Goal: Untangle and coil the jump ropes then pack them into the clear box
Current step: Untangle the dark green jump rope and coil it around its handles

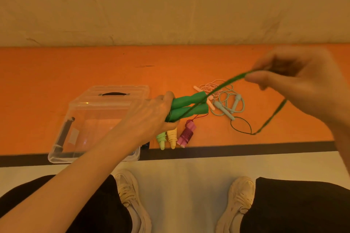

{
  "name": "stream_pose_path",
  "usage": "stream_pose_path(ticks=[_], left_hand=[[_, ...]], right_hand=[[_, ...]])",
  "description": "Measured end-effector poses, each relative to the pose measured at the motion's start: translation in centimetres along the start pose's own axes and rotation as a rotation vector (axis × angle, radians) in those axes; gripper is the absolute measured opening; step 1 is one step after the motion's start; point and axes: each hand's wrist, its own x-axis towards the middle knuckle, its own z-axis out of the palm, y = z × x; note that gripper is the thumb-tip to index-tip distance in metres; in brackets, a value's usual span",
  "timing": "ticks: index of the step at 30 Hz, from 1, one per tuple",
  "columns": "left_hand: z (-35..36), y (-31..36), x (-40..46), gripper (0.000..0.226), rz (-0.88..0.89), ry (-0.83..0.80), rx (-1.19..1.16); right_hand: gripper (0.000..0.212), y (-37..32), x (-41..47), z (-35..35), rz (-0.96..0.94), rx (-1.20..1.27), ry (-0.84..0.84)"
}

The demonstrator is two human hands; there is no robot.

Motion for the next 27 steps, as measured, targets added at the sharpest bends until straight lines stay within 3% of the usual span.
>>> stream_pose_path(ticks=[5,13,17,19,27], left_hand=[[0.2,2.2,-0.3,0.045,0.174,-0.085,-0.019],[0.9,3.2,-1.0,0.049,0.265,0.041,-0.136],[0.8,3.8,-1.7,0.094,0.225,0.059,-0.189],[0.7,3.8,-2.0,0.104,0.204,0.12,-0.142],[1.3,3.8,-1.9,0.082,0.315,0.181,-0.067]], right_hand=[[0.012,1.1,3.4,2.9,0.058,0.06,0.129],[0.015,4.1,4.8,5.4,0.227,0.007,0.109],[0.018,5.0,4.7,5.7,0.296,0.007,0.08],[0.019,5.3,4.7,5.7,0.32,0.012,0.073],[0.017,6.0,4.5,5.8,0.369,-0.011,0.001]])
